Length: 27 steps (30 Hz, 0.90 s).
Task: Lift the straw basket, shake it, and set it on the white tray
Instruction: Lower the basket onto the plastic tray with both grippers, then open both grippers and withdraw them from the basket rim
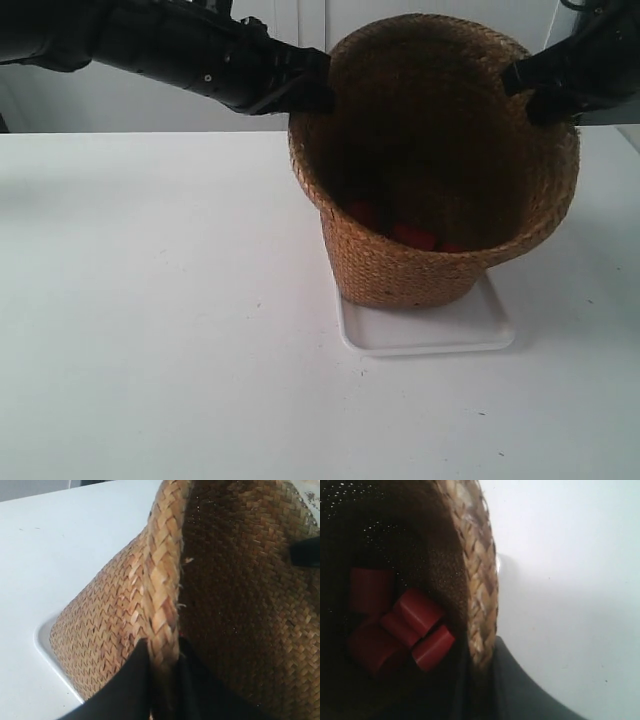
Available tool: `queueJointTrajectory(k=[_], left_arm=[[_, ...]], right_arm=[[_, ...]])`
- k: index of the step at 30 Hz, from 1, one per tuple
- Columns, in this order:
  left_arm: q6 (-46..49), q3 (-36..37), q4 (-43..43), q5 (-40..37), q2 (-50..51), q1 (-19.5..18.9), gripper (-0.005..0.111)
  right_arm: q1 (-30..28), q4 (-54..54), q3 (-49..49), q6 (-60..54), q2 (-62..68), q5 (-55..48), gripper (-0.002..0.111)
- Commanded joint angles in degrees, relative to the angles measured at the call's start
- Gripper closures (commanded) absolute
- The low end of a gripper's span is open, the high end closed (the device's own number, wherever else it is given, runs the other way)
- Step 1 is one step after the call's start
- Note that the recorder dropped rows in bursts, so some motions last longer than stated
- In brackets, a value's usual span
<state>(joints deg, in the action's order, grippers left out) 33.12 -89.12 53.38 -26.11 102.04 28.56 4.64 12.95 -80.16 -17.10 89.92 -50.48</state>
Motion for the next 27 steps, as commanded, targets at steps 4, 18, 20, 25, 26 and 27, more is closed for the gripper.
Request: queueJointTrajectory(k=[4,18,20,25,26,27], left_arm=[[1.23,-1.6,3.16,1.7,0.67,0.74,0.059],[1.59,-1.6,3.16,7.62,0.67,0.74,0.059],[1.59,-1.6,3.01,8.29,0.67,0.74,0.059],[2.45,-1.6,2.74,9.47,0.67,0.74,0.059],[2.96,-1.6,2.74,10.02,0.67,0.74,0.059],[3.19,-1.6,2.59,10.52,0.67,0.74,0.059]], right_arm=[[0.38,0.95,0.94,-0.73,1.58,-1.17,0.07],[0.38,2.62,0.94,-0.73,1.58,7.45,0.064],[0.38,2.5,0.94,-0.73,1.58,8.18,0.064],[0.38,2.5,0.94,-0.73,1.58,9.76,0.064],[0.38,2.41,0.94,-0.73,1.58,10.18,0.064],[0.38,2.26,0.94,-0.73,1.58,10.51,0.064]])
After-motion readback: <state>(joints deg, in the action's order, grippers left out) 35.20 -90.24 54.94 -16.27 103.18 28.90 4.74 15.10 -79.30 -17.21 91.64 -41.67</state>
